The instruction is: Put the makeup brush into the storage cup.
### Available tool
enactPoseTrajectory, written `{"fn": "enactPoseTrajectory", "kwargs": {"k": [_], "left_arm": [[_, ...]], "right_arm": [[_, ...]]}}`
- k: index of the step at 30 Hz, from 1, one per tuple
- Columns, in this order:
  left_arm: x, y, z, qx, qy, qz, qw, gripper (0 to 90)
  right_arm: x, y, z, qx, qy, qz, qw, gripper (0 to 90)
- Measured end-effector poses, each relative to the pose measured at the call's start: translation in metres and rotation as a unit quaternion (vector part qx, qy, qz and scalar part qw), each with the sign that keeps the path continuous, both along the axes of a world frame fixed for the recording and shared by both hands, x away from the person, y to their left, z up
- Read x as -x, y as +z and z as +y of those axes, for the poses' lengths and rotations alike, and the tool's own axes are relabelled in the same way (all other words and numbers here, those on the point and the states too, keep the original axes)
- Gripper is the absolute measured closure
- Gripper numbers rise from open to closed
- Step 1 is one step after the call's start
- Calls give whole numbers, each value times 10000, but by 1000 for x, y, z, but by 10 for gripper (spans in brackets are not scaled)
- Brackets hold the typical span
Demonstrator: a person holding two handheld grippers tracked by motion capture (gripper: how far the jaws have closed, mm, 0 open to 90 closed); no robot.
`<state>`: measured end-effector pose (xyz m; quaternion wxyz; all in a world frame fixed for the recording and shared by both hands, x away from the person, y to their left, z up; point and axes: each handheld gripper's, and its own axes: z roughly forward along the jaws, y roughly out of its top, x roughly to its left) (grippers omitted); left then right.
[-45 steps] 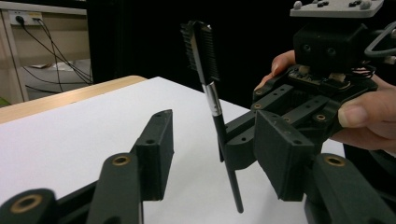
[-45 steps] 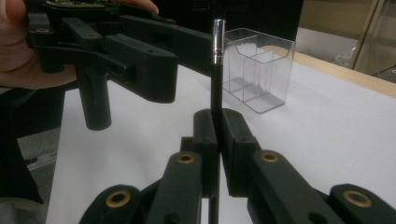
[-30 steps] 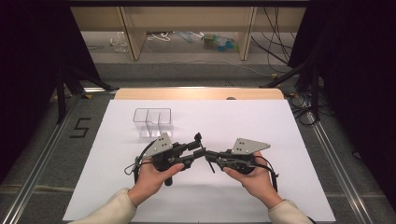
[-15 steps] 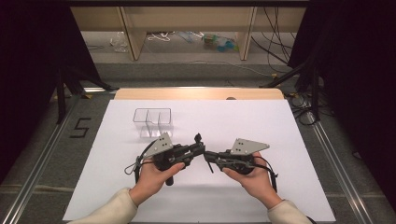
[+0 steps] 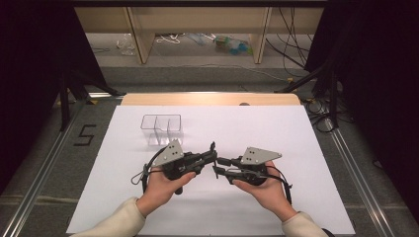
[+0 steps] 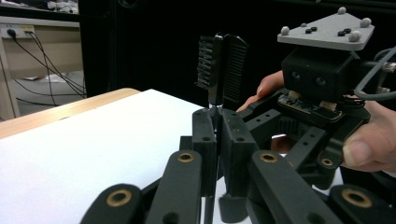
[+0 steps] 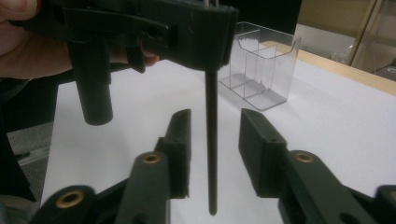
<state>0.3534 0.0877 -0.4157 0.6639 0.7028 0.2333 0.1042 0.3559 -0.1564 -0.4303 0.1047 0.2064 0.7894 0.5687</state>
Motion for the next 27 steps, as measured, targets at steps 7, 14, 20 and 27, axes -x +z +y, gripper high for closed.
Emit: {"fn": "enactPoseTrajectory", "kwargs": {"k": [7,14,20,27], "left_arm": [[-3,5,7,-105,130,-189,9997,852],[-4,7,13,-214,243,-285,9991,852],[-3,9,17,-232,306,-290,9988,852],[-3,12,23,-253,376,-337,9984,852]], "right_arm": [[-2,0,-2,51,-145,32,9999,512],[-3,-2,-3,-49,-226,-23,9997,461],[-3,-2,-4,-80,-172,-41,9998,440],[-2,-1,-7,-23,-225,-16,9997,409]]}}
